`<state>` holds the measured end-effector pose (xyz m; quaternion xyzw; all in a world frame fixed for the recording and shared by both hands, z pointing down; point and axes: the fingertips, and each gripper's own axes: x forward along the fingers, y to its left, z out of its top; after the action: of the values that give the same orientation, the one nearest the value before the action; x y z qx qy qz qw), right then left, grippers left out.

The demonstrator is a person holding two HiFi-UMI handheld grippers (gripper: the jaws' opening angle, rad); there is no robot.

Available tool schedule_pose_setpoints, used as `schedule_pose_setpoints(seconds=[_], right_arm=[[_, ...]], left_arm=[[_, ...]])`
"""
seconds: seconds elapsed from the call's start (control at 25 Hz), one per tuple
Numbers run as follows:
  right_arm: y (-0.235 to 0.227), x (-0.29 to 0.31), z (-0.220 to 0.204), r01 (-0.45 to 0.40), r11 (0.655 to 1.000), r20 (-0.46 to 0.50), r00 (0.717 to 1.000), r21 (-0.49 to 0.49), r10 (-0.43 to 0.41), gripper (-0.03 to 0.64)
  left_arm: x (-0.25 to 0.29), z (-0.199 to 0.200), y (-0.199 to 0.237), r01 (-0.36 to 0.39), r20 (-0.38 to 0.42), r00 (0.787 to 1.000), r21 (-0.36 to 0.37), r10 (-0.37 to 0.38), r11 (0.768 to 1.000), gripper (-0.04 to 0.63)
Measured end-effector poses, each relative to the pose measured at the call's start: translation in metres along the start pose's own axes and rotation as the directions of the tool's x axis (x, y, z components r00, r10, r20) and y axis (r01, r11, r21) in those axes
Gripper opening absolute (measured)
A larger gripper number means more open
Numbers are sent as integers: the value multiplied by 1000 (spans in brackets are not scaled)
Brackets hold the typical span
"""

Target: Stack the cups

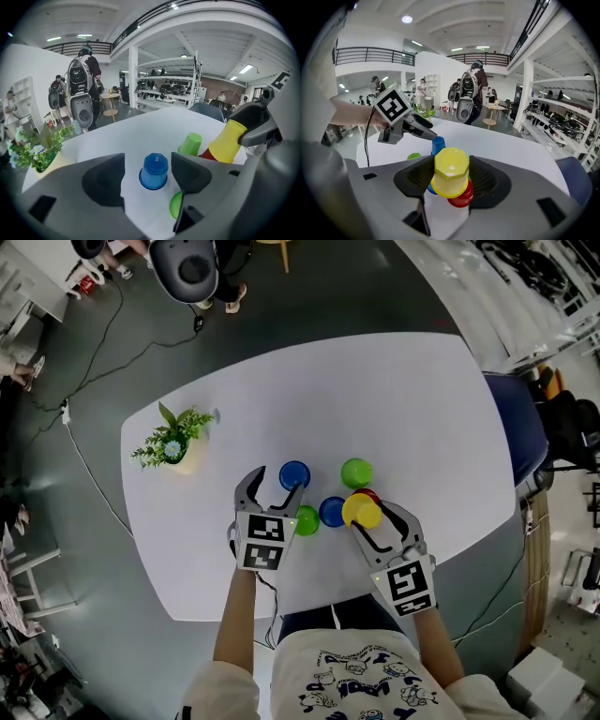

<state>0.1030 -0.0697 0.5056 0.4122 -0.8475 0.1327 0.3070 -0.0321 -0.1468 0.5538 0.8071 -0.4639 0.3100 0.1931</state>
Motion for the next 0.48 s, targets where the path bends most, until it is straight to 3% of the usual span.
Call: schedule_pose_setpoints(seconds=[0.2,0.48], right_arm=[[7,12,-8,-5,1000,-52,999,-13,4,244],[6,14,-9,26,1000,-47,999,-7,-27,247]], left_arm=[[23,-8,-4,46,-13,999,6,-46,999,302],[40,-14,-7,90,-39,995,21,-89,996,301]])
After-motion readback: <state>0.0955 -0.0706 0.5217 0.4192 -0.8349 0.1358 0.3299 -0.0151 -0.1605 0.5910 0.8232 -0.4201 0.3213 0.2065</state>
